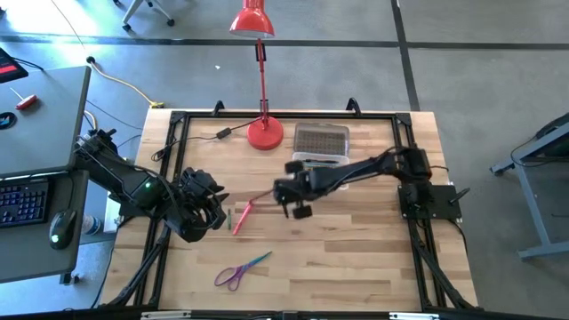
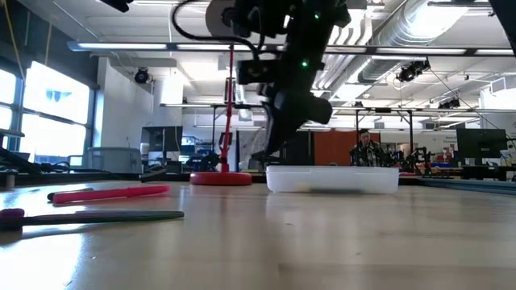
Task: Pick & place school supplies into a supply box
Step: Put the right dark green crayon into the black supply box
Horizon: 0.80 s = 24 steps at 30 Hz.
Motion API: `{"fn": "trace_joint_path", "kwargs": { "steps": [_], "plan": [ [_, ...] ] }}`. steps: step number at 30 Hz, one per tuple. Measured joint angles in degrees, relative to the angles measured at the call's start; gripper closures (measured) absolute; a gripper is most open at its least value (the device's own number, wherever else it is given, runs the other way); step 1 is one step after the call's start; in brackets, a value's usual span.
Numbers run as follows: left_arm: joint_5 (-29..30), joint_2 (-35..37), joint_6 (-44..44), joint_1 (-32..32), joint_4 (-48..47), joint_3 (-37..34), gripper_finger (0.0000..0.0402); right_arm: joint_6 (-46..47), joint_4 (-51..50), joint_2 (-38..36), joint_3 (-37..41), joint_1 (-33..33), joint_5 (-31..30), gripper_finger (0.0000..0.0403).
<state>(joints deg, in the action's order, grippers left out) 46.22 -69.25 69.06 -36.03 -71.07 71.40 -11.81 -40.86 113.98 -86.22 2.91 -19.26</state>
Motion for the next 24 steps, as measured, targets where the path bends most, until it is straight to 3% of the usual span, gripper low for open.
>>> {"fn": "trace_joint_path", "kwargs": {
  "steps": [5, 9, 16, 24],
  "plan": [
    [0.4, 0.0, -0.3, 0.0, 0.0, 0.0, 0.0261, 1.6, 3.2, -5.5, 7.2, -5.8, 0.1, 0.0398],
    [0.4, 0.0, -1.0, 0.0, 0.0, 0.0, 0.0261, 2.3, 12.1, -10.2, 17.2, -11.0, 1.0, 0.0396],
    [1.3, 0.0, -1.8, 0.0, 0.0, 0.0, 0.0261, 2.6, 30.2, -13.4, 31.3, -16.5, 9.2, 0.0381],
    [1.3, 0.0, -1.8, 0.0, 0.1, 0.0, 0.0261, -1.5, 35.5, -13.8, 34.7, -16.7, 5.1, 0.0352]
  ]
}}
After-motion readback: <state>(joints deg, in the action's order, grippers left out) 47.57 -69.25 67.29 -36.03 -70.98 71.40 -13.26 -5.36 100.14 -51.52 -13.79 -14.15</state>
